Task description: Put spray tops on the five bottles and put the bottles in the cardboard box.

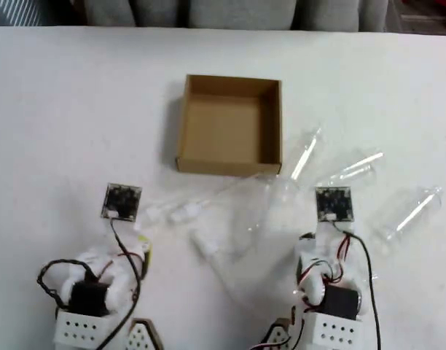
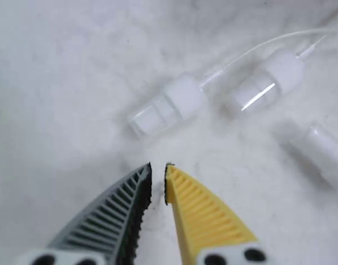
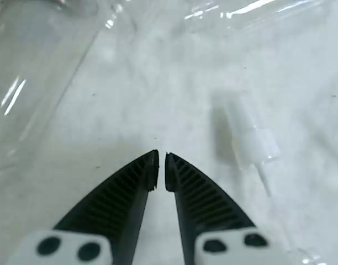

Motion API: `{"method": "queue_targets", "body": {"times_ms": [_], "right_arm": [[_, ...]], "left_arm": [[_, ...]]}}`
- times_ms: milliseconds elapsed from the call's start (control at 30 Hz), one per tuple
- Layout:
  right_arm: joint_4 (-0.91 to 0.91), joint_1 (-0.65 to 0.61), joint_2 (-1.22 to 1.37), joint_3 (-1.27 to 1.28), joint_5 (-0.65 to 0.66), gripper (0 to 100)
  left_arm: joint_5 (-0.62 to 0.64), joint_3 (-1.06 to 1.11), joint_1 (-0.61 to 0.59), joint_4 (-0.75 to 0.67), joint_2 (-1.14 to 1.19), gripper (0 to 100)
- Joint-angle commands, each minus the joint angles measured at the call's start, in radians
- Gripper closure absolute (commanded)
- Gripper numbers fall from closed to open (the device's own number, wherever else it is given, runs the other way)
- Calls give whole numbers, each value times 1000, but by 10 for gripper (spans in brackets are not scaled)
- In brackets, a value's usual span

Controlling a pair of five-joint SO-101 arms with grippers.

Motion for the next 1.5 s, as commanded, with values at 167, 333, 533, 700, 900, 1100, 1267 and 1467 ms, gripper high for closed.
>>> {"method": "queue_targets", "body": {"times_ms": [167, 333, 533, 700, 900, 1100, 1267, 1467], "right_arm": [[-24, 21, -5, 2, 2, 978], [-24, 21, -5, 3, 2, 978], [-24, 21, -5, 3, 2, 978], [-24, 22, -5, 3, 3, 978], [-25, 42, -4, 12, 6, 978], [-25, 41, -4, 12, 94, 978], [-25, 44, -4, 12, 98, 978], [-25, 44, -5, 8, 112, 978]], "left_arm": [[3, -89, 10, -68, -10, 932], [2, -153, 10, -80, -10, 932], [-121, -299, 8, -81, -10, 932], [-150, -356, -125, -121, -8, 932], [-130, -361, -282, -230, 79, 932], [20, -488, -278, -258, 377, 932], [66, -543, -277, -287, 593, 884], [110, -463, -283, -305, 684, 717]]}}
